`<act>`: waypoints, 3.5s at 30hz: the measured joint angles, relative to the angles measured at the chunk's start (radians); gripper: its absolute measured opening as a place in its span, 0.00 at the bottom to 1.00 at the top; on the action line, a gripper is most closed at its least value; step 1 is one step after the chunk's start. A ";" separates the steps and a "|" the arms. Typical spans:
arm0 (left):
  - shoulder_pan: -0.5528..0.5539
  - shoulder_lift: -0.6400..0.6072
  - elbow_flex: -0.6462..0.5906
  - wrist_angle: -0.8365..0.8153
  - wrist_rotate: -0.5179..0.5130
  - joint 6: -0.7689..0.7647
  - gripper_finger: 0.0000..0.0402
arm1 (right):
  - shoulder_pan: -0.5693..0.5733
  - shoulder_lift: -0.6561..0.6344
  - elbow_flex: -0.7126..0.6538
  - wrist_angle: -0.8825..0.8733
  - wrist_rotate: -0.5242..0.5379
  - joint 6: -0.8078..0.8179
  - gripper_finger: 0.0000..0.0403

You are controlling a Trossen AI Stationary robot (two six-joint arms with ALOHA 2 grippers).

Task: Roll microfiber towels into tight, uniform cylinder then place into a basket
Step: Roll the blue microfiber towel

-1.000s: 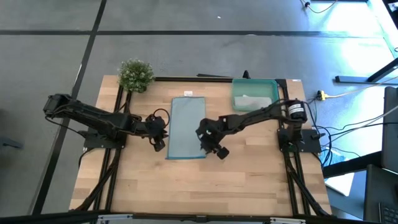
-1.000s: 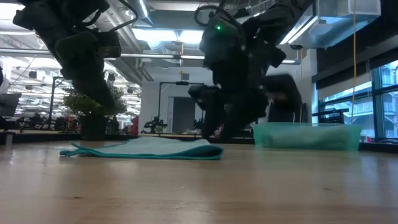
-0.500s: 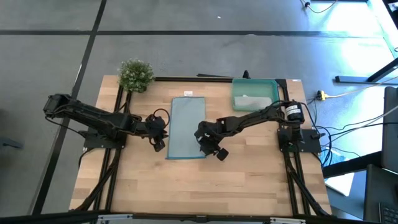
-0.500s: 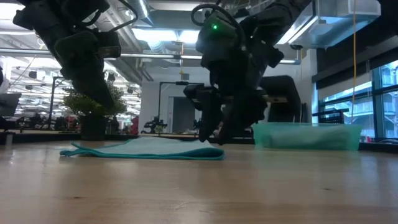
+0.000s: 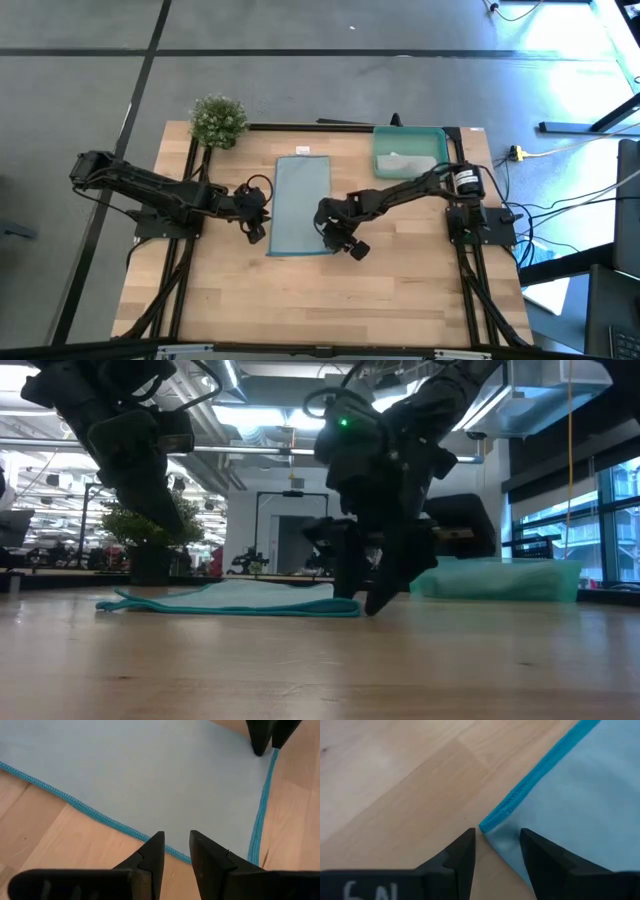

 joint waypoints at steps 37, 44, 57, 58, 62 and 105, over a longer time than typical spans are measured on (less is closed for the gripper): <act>0.000 0.000 0.001 -0.002 0.000 0.042 0.21 | -0.179 0.018 0.254 -0.042 0.025 0.445 0.01; 0.001 0.000 0.001 -0.038 0.000 0.016 0.21 | -0.277 0.018 0.289 -0.053 0.090 0.469 0.00; 0.001 0.000 0.001 -0.064 0.000 -0.029 0.21 | -0.406 0.016 0.285 -0.086 0.190 0.551 0.00; 0.001 0.000 0.001 -0.064 0.000 -0.029 0.21 | -0.409 0.016 0.285 -0.098 0.199 0.550 0.00; 0.001 0.000 0.001 -0.064 0.000 -0.029 0.21 | -0.410 0.016 0.284 -0.123 0.195 0.525 0.00; 0.100 0.035 0.001 -0.036 -0.032 0.292 0.21 | -0.277 0.014 0.254 -0.245 0.113 0.259 0.36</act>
